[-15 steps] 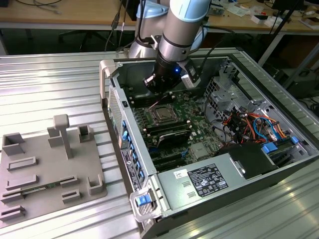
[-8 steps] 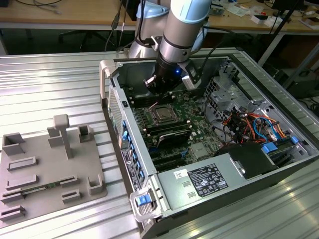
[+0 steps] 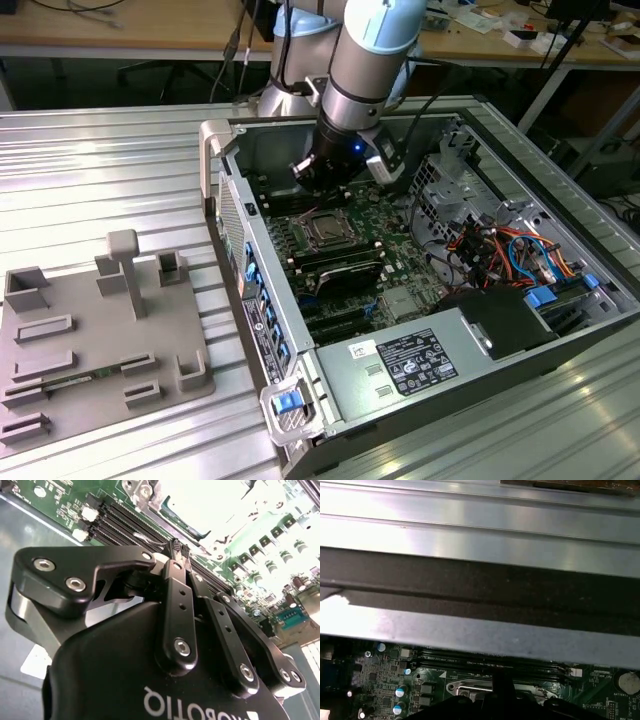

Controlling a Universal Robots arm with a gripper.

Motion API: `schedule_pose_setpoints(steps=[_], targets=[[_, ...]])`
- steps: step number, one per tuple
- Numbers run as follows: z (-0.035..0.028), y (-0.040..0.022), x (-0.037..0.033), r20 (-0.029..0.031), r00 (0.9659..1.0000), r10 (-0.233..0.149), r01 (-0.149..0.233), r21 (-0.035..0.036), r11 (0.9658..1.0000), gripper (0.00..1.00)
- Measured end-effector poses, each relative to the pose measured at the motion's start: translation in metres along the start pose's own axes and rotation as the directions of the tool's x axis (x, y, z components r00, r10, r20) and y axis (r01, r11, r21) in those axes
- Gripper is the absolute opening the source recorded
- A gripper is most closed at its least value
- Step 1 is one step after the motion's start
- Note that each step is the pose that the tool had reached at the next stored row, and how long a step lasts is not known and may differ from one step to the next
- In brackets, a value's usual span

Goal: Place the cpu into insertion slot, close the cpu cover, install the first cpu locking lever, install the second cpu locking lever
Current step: 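Install the first cpu locking lever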

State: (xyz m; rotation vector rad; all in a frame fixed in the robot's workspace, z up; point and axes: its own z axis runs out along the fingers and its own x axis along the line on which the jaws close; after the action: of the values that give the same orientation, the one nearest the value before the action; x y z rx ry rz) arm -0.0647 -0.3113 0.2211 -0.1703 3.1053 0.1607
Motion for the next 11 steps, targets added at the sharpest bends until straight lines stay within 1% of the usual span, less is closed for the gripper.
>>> schedule_pose_setpoints(steps=[5,11], targets=[[0.0023,-0.0009,-0.0056,0.0000,1.0000,-0.001,0.001,-0.0002,1.0000,0.11],[0.0049,-0.0015,-0.0102,0.0000,1.0000,-0.001,0.001,-0.0002,1.0000,0.11]])
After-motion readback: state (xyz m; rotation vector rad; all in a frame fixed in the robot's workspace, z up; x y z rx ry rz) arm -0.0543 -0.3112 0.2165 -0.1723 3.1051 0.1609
